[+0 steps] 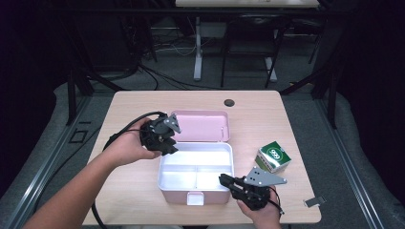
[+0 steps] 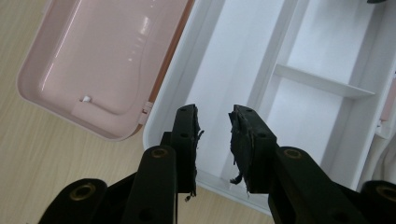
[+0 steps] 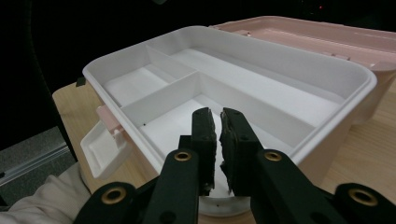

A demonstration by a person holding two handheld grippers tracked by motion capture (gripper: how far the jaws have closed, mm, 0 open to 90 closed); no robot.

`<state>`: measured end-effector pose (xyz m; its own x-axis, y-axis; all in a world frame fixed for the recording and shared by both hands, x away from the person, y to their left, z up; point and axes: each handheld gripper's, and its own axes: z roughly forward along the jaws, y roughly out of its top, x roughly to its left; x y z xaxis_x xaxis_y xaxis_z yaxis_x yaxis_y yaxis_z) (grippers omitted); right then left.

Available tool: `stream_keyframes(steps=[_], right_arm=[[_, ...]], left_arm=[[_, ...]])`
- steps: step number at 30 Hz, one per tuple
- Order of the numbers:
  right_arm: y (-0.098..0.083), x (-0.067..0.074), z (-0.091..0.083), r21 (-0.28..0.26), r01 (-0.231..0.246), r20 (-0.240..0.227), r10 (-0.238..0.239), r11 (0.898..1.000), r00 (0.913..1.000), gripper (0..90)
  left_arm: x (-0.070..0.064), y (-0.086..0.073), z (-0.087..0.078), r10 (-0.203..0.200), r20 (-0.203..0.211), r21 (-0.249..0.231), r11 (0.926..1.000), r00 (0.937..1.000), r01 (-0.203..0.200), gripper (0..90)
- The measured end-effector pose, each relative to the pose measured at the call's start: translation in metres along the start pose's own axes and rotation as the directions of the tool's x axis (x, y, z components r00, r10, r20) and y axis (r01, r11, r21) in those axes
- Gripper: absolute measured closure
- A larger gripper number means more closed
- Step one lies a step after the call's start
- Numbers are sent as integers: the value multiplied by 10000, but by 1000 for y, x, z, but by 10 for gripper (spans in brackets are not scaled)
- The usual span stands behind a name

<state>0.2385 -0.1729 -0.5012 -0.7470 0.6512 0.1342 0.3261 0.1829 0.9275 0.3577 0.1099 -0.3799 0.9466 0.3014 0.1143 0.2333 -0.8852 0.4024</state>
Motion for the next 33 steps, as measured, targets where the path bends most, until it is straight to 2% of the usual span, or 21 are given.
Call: stream_keyframes(steps=[7, 9, 12, 13, 16, 17, 18, 21, 22, 23, 26, 29, 33], right_arm=[[1, -4, -6, -89, -69, 113, 70, 9999, 9999, 829], [1, -5, -7, -83, -58, 181, 60, 9999, 9998, 828], [1, -6, -9, -138, -96, 178, 98, 9999, 9998, 826], [1, -6, -9, -151, -105, 226, 109, 9998, 9997, 826], [1, -7, -10, -140, -111, 280, 115, 9998, 9995, 825], [1, -8, -11, -184, -97, 264, 102, 9998, 9996, 821], [1, -8, -12, -191, -115, 276, 120, 9998, 9995, 818], [2, -9, -14, -192, -123, 287, 128, 9997, 9995, 811], [2, -10, -14, -182, -113, 282, 118, 9998, 9995, 809], [2, -11, -15, -188, -96, 323, 102, 9998, 9994, 805], [2, -12, -17, -206, -144, 382, 152, 9997, 9992, 805], [2, -16, -20, -265, -194, 487, 207, 9995, 9986, 805], [2, -17, -21, -268, -204, 576, 219, 9994, 9981, 805]], left_arm=[[-2, 7, 5, 447, 68, 582, 9973, 9990, -451, 740], [-4, 11, 9, 725, 231, 958, 9926, 9971, -744, 744], [-6, 14, 12, 872, 312, 1126, 9895, 9957, -902, 753], [-8, 18, 14, 1077, 360, 1329, 9848, 9935, -1115, 755], [-11, 21, 17, 1194, 403, 1426, 9820, 9920, -1240, 764], [-14, 24, 21, 1311, 426, 1582, 9780, 9905, -1362, 765], [-14, 24, 21, 1311, 426, 1582, 9780, 9905, -1362, 766], [-19, 30, 26, 1593, 442, 1824, 9693, 9862, -1647, 776], [-19, 30, 26, 1593, 442, 1824, 9693, 9862, -1647, 779], [-20, 33, 28, 1728, 482, 1859, 9662, 9838, -1788, 780], [-23, 35, 30, 1724, 537, 1900, 9652, 9836, -1795, 786], [-25, 39, 36, 1917, 623, 1994, 9592, 9795, -2004, 789], [-27, 41, 40, 1969, 695, 2098, 9555, 9779, -2073, 791]])
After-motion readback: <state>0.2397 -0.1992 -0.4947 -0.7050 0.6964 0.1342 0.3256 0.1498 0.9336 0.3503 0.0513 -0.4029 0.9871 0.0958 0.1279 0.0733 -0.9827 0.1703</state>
